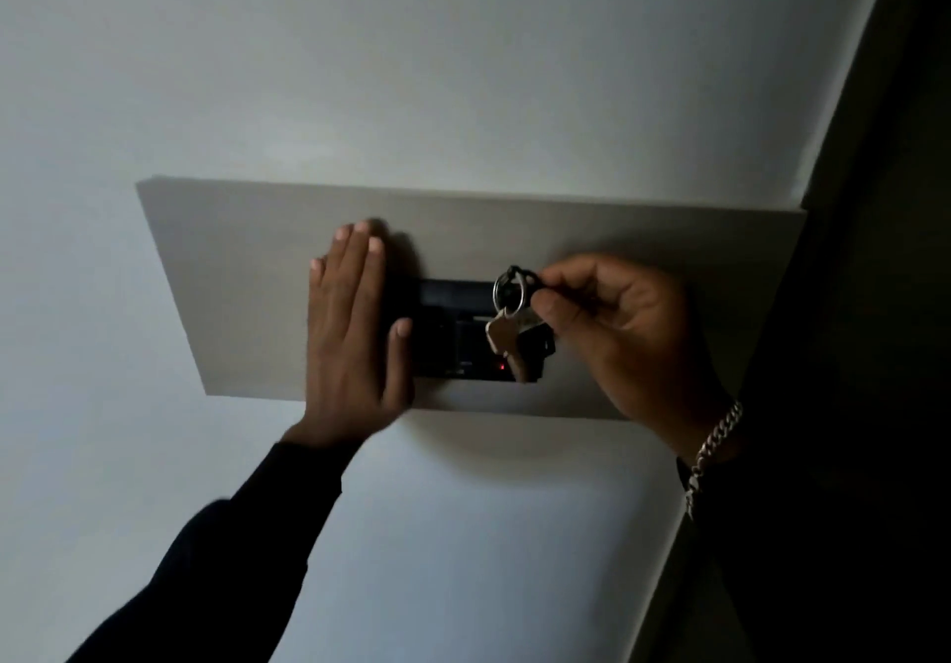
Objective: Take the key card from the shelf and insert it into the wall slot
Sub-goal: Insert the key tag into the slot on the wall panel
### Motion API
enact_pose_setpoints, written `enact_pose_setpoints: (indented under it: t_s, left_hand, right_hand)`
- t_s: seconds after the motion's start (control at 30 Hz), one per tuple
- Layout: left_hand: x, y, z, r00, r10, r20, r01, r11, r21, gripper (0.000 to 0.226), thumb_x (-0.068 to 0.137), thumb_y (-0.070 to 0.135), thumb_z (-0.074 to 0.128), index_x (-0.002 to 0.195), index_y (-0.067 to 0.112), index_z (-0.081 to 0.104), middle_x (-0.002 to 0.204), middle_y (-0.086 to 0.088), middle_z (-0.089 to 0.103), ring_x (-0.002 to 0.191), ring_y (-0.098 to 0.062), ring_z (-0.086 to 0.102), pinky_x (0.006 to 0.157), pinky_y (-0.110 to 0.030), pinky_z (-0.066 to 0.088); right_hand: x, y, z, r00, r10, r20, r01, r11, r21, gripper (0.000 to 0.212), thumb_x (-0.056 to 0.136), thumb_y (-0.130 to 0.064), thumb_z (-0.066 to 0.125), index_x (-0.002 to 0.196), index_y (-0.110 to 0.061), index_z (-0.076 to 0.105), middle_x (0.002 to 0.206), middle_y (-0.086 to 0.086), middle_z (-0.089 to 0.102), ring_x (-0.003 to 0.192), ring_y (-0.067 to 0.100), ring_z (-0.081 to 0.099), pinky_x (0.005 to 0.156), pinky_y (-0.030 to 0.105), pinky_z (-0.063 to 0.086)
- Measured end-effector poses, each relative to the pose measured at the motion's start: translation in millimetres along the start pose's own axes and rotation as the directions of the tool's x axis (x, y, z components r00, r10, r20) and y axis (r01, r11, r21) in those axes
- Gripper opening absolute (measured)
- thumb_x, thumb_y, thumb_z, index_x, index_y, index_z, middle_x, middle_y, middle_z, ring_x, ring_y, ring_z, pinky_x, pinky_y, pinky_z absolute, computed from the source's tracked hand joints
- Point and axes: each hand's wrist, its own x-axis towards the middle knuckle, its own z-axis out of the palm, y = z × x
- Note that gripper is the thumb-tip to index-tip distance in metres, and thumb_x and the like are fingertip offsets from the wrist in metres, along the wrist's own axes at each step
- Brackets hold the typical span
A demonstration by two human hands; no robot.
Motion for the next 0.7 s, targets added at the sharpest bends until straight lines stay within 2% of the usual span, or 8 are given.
enact_pose_setpoints:
  t_s: [0.07,0.13,0.23,0.37,0.53,0.7]
  left_hand:
    - [12,-24,5,1.0,0.01,0.014,-0.013,0.977,0.211,0.062,0.099,0.03,0.03,0.153,-0.001,0.027,0.161,-0.023,0.029,0.154,-0.037,0.019,0.123,-0.06,0.014]
    - [13,-39,11,0.999,0.047,0.007,-0.046,0.934,0.355,0.064,0.098,0.034,0.026,0.155,0.003,0.023,0.162,-0.019,0.029,0.156,-0.031,0.013,0.123,-0.059,0.011]
    - [9,-46,14,0.996,0.084,-0.006,-0.075,0.922,0.381,0.066,0.099,0.038,0.023,0.156,0.006,0.02,0.163,-0.018,0.028,0.157,-0.025,0.007,0.126,-0.053,0.005]
    - [8,-54,12,0.998,0.042,-0.047,-0.018,0.907,0.42,0.067,0.099,0.04,0.022,0.157,0.005,0.018,0.164,-0.018,0.024,0.157,-0.026,0.005,0.126,-0.055,0.007]
    - [5,-57,12,0.999,0.051,-0.019,-0.038,0.899,0.436,0.071,0.097,0.042,0.021,0.157,0.004,0.016,0.166,-0.012,0.012,0.157,-0.028,0.003,0.126,-0.055,0.005]
    - [6,-59,12,0.998,0.052,-0.025,-0.036,0.898,0.438,0.071,0.098,0.043,0.022,0.156,0.004,0.017,0.168,-0.009,0.008,0.157,-0.03,0.006,0.126,-0.054,0.005]
  right_hand:
    - [13,-1,9,1.0,0.011,-0.027,-0.009,0.998,0.06,0.007,0.077,-0.02,0.07,0.08,-0.027,0.07,0.073,-0.007,0.073,0.067,0.004,0.066,0.065,0.021,0.051]
    - [24,-3,17,0.997,-0.001,-0.076,0.008,0.996,0.094,0.011,0.077,-0.017,0.07,0.077,-0.028,0.068,0.067,-0.01,0.071,0.064,0.002,0.064,0.061,0.017,0.05]
    - [32,-3,28,0.996,-0.009,-0.085,0.014,0.998,0.061,0.016,0.079,-0.009,0.07,0.08,-0.025,0.066,0.07,-0.006,0.068,0.061,0.002,0.063,0.058,0.015,0.05]
    - [38,0,39,0.993,0.024,-0.114,-0.025,1.0,-0.005,0.014,0.081,-0.002,0.069,0.082,-0.016,0.067,0.071,0.003,0.066,0.061,0.012,0.061,0.059,0.022,0.051]
    - [29,5,37,0.996,0.02,-0.085,-0.032,0.989,-0.143,0.007,0.081,-0.005,0.07,0.085,-0.01,0.07,0.069,0.001,0.068,0.059,0.008,0.063,0.061,0.024,0.054]
    - [25,12,26,0.992,0.054,-0.114,-0.079,0.97,-0.229,0.007,0.078,-0.016,0.072,0.085,-0.013,0.073,0.068,0.002,0.07,0.061,0.011,0.065,0.064,0.037,0.058]
